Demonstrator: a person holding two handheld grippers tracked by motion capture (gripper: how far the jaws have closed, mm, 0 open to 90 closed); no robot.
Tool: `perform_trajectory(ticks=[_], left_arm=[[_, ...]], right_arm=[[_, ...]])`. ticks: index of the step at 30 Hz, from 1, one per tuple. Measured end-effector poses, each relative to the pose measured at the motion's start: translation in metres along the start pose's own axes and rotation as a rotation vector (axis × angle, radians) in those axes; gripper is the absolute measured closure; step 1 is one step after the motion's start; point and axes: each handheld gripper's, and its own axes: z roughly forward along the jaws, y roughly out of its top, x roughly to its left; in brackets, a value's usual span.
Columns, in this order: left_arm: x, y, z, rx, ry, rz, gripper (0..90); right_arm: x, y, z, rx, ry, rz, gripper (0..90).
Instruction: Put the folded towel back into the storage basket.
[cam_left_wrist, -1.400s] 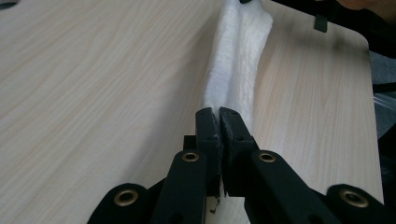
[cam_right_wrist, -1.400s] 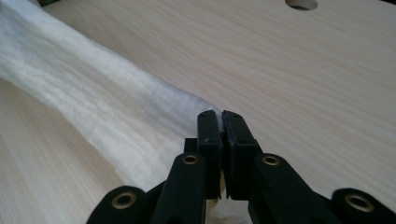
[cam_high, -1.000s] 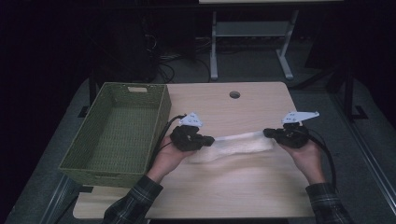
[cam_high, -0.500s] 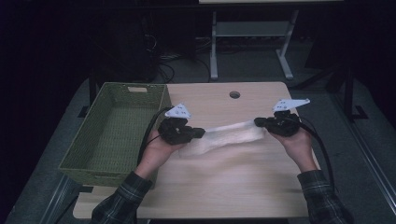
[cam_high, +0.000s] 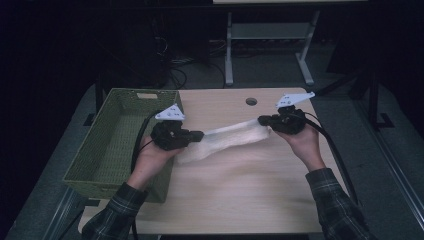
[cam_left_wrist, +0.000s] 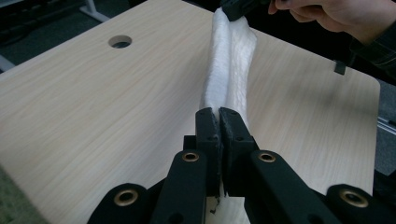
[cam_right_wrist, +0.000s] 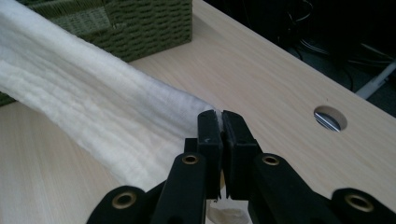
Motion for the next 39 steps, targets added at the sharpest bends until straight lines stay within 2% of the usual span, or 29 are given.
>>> perform_trajectory(ticks=[12,16,26,31,39], left_arm=[[0.017,-0.006,-0.036,-0.028,0.057,-0.026,86.9],[0.024,-0.012,-0.05,-0.042,0.075,-0.047,86.9],[0.041,-0.026,-0.084,-0.058,0.126,-0.074,87.0],[0.049,-0.033,-0.102,-0.071,0.157,-0.091,87.0],[0.058,-0.044,-0.132,-0.087,0.209,-0.11,87.0]], right_arm=[[0.007,0.039,0.025,-0.018,0.026,-0.026,86.9],[0.01,0.054,0.034,-0.033,0.055,-0.038,87.0],[0.028,0.083,0.062,-0.036,0.082,-0.073,87.7],[0.037,0.102,0.077,-0.041,0.094,-0.116,87.7],[0.054,0.133,0.101,-0.058,0.117,-0.151,87.7]])
